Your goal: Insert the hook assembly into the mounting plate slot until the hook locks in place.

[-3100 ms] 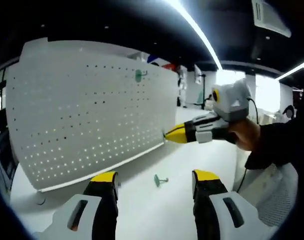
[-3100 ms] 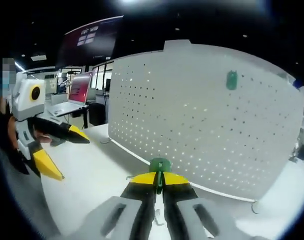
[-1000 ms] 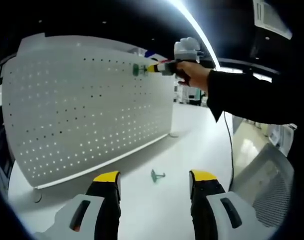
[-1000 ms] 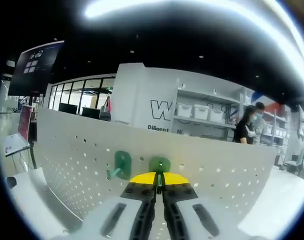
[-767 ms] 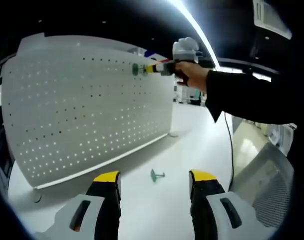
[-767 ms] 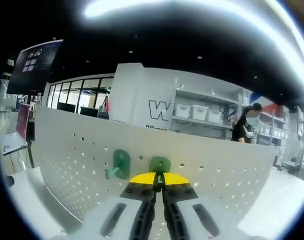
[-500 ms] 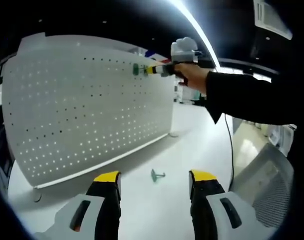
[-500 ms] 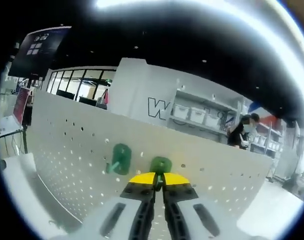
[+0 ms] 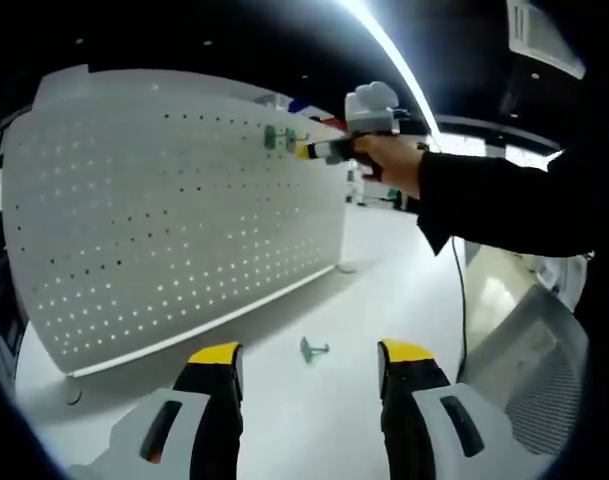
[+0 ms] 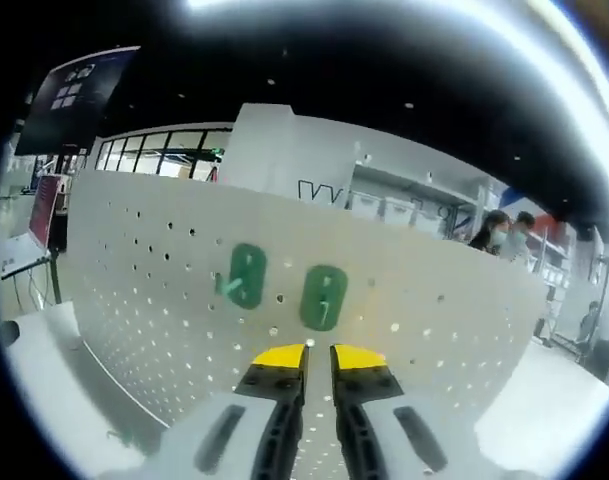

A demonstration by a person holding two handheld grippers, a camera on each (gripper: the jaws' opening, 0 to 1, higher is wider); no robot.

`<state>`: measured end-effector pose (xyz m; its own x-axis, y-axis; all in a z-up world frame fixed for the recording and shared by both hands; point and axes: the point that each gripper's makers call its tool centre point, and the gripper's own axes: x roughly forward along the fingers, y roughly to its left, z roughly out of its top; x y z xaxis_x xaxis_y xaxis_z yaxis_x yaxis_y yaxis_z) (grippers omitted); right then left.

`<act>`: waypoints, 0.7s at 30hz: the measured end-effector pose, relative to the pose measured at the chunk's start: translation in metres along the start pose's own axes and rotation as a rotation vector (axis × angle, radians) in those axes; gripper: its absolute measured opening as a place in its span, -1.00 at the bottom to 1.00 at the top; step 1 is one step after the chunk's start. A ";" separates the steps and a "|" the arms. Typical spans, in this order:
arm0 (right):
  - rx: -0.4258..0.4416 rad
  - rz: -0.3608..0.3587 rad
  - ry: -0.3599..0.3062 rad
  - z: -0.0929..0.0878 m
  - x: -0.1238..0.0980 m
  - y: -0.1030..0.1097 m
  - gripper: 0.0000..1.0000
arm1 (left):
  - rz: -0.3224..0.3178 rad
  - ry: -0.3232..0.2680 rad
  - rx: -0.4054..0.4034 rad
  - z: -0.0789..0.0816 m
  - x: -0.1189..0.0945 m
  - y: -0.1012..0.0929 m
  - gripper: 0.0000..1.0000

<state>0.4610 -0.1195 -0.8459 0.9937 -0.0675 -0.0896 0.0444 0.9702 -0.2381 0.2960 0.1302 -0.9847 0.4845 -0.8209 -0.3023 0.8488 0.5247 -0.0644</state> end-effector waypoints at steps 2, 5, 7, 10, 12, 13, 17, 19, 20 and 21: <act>0.001 0.002 0.004 -0.005 -0.005 0.001 -0.85 | -0.001 0.001 0.003 0.000 0.000 0.000 0.10; 0.004 0.011 0.012 -0.012 -0.012 0.004 -0.85 | -0.003 0.004 0.005 0.000 0.001 -0.001 0.10; 0.008 0.014 0.016 -0.017 -0.017 0.005 -0.84 | -0.006 0.006 0.008 -0.001 0.001 -0.002 0.10; 0.028 0.025 0.027 -0.029 -0.026 0.010 -0.84 | -0.010 0.008 0.011 -0.001 0.002 -0.003 0.10; 0.028 0.033 0.038 -0.035 -0.029 0.014 -0.84 | -0.013 0.009 0.012 -0.001 0.002 -0.004 0.10; 0.026 0.041 0.045 -0.040 -0.031 0.018 -0.84 | -0.014 0.011 0.014 -0.002 0.002 -0.005 0.10; 0.024 0.062 0.072 -0.056 -0.038 0.025 -0.84 | -0.018 0.017 0.019 -0.003 0.003 -0.006 0.09; 0.026 0.067 0.082 -0.062 -0.041 0.028 -0.84 | -0.018 0.019 0.022 -0.003 0.004 -0.007 0.09; 0.028 0.070 0.087 -0.065 -0.042 0.028 -0.84 | -0.019 0.019 0.022 -0.003 0.004 -0.007 0.09; 0.031 0.072 0.093 -0.069 -0.045 0.030 -0.84 | -0.019 0.021 0.022 -0.004 0.004 -0.007 0.09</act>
<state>0.4107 -0.1032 -0.9158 0.9807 -0.0168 -0.1950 -0.0225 0.9800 -0.1978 0.2912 0.1243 -0.9887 0.4639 -0.8257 -0.3210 0.8625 0.5036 -0.0491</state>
